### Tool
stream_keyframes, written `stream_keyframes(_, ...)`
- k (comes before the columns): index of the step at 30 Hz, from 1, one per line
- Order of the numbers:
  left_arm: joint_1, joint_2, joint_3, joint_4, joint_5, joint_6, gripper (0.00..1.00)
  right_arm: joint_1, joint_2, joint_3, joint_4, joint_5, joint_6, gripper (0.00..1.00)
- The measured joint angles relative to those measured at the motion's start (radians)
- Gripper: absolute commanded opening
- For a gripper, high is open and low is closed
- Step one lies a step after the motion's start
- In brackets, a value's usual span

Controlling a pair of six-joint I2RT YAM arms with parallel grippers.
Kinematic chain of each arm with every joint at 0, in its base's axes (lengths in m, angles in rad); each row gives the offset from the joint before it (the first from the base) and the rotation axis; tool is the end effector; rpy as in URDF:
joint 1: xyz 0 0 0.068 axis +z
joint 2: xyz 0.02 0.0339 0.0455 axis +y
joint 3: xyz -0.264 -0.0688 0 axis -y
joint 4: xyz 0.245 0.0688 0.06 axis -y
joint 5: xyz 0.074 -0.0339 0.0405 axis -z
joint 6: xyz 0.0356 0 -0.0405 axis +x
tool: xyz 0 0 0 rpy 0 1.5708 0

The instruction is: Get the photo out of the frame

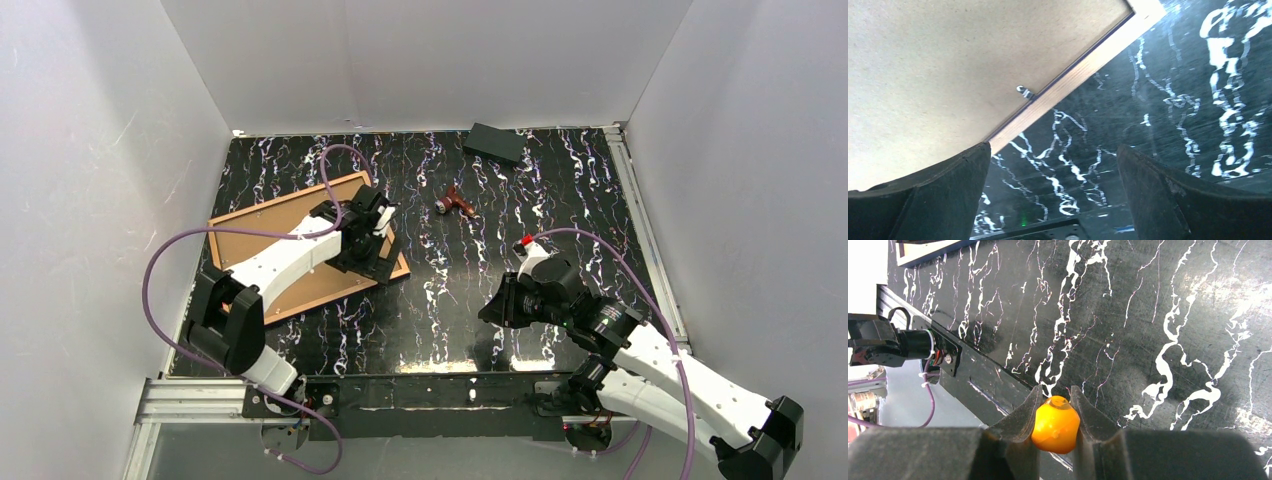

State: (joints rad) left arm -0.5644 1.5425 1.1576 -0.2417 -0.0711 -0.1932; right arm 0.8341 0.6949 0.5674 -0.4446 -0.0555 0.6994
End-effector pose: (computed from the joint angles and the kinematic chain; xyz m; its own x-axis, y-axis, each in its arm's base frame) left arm 0.2978 -0.1855 0.2768 -0.5793 0.1401 -0.8030 0.3808 0.9175 -0.1146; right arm 0.1060 0.1198 0.2516 -0.7746 0.1027 -0.6240 -0.3557 0.7450 0.5642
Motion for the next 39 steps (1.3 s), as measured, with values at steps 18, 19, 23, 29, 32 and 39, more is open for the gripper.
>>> stream_keyframes(18,0.053,0.153,-0.014,-0.066,0.109,0.285,0.78,0.0,-0.072,0.001,-0.004,0.003,-0.026,0.01)
stream_keyframes(19,0.053,0.17,-0.006,-0.076,0.106,0.276,0.77,0.0,-0.074,0.001,-0.003,0.003,-0.025,0.01)
stream_keyframes(23,0.053,0.25,0.023,-0.082,0.083,0.24,0.76,0.0,-0.074,0.001,-0.003,0.003,-0.025,0.01)
stream_keyframes(29,0.051,0.287,0.04,-0.084,0.051,0.178,0.57,0.0,-0.098,0.001,-0.005,0.004,-0.024,0.01)
stream_keyframes(32,0.048,0.297,0.041,-0.08,0.017,0.143,0.27,0.0,-0.1,0.001,-0.005,0.007,-0.024,0.01)
stream_keyframes(39,0.001,0.296,0.045,-0.087,-0.084,0.058,0.0,0.0,-0.093,0.001,-0.002,0.007,-0.026,0.01)
